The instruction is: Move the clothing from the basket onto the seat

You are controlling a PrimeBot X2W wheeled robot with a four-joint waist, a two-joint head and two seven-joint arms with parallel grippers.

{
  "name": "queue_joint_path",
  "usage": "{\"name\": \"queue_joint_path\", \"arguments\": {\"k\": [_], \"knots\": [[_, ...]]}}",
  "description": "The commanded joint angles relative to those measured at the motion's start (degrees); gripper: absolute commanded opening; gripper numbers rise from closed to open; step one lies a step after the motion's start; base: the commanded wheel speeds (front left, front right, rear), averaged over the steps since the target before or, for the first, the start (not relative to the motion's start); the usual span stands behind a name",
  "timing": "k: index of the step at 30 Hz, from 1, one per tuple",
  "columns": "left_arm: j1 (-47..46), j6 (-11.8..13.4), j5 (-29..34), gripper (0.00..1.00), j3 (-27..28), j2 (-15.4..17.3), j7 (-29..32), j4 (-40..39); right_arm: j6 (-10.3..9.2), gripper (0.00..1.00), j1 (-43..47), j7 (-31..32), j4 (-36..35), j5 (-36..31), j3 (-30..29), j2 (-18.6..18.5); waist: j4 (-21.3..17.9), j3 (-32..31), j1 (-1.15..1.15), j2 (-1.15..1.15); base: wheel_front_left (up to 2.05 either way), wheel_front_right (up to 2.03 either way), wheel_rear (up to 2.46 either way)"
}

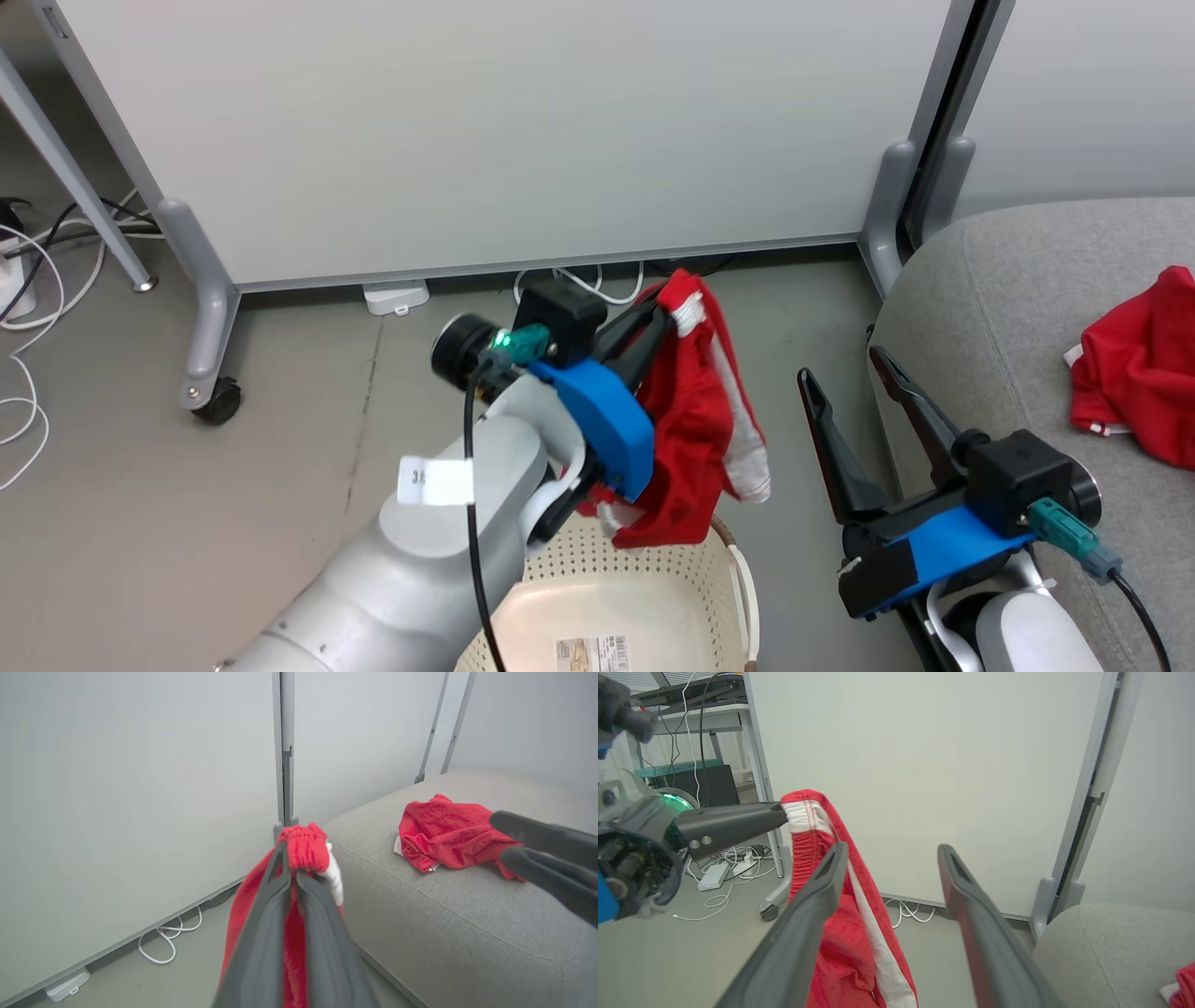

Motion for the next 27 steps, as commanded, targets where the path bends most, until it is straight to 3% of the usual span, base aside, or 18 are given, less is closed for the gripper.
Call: {"name": "queue_joint_path", "arguments": {"k": [1, 18, 27], "knots": [[-1.15, -0.1, -0.59, 0.0, -0.46, -0.01, 0.45, -0.48, 0.01, 1.0, 0.8, 0.07, 0.16, 0.33, 0.07, 0.01, -0.05, -0.27, 0.01, -0.01, 0.0, 0.0, 0.0], [-6.95, 2.43, -6.01, 0.0, -5.99, 0.01, 1.11, -3.04, 0.01, 1.0, 0.95, 0.74, 0.77, 0.67, 1.67, 0.01, -0.33, -0.97, 0.01, -0.01, 0.0, 0.0, 0.0], [-8.2, 3.31, -7.7, 0.0, -8.14, -0.01, 0.84, -3.39, 0.01, 1.0, -5.57, 1.06, 5.75, 2.12, 5.76, 0.01, 0.05, 0.33, 0.01, -0.01, 0.0, 0.0, 0.0]]}}
